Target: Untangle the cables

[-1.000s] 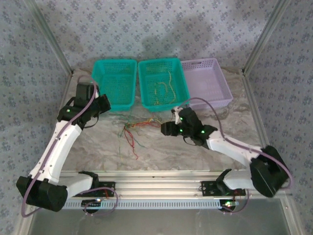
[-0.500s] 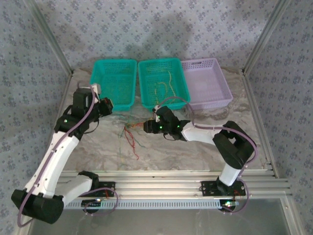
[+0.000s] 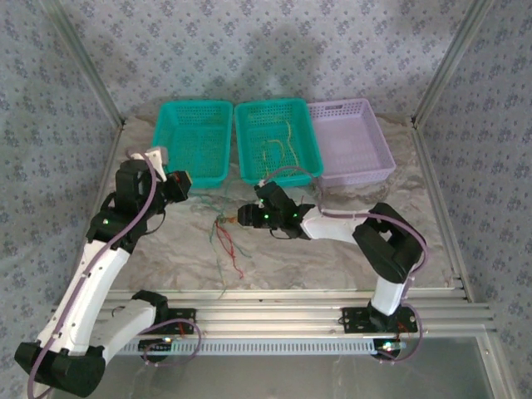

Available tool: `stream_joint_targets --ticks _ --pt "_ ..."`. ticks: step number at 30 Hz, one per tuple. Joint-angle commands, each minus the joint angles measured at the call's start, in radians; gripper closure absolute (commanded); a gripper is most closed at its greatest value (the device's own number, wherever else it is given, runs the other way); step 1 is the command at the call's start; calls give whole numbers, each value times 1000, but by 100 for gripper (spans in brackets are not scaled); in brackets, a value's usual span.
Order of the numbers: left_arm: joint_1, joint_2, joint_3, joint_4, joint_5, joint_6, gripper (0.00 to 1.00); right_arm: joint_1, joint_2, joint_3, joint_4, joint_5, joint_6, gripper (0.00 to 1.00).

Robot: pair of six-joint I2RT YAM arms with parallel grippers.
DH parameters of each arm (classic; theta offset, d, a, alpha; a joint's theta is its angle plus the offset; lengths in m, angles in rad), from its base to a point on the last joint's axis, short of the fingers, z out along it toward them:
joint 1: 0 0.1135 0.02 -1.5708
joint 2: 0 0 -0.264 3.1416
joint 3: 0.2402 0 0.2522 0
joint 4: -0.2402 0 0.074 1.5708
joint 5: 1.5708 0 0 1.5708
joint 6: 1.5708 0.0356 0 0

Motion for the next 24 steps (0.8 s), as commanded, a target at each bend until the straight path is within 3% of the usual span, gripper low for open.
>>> stream_joint_targets --ticks 1,10,13,16,24 --pt "-6 -26 -5 45 0 19 100 -1 -83 -14 -100 48 51 49" --pt "-6 -23 -4 55 5 16 100 24 -132 -105 -39 94 28 52" --pt "-6 -23 -3 50 5 17 100 20 -190 -172 -16 171 -28 53" --pt "-6 -21 -6 54 7 16 100 21 -207 -171 -29 162 -101 53" --pt "-7 -9 -9 70 25 -1 100 21 -109 -185 172 63 46 50"
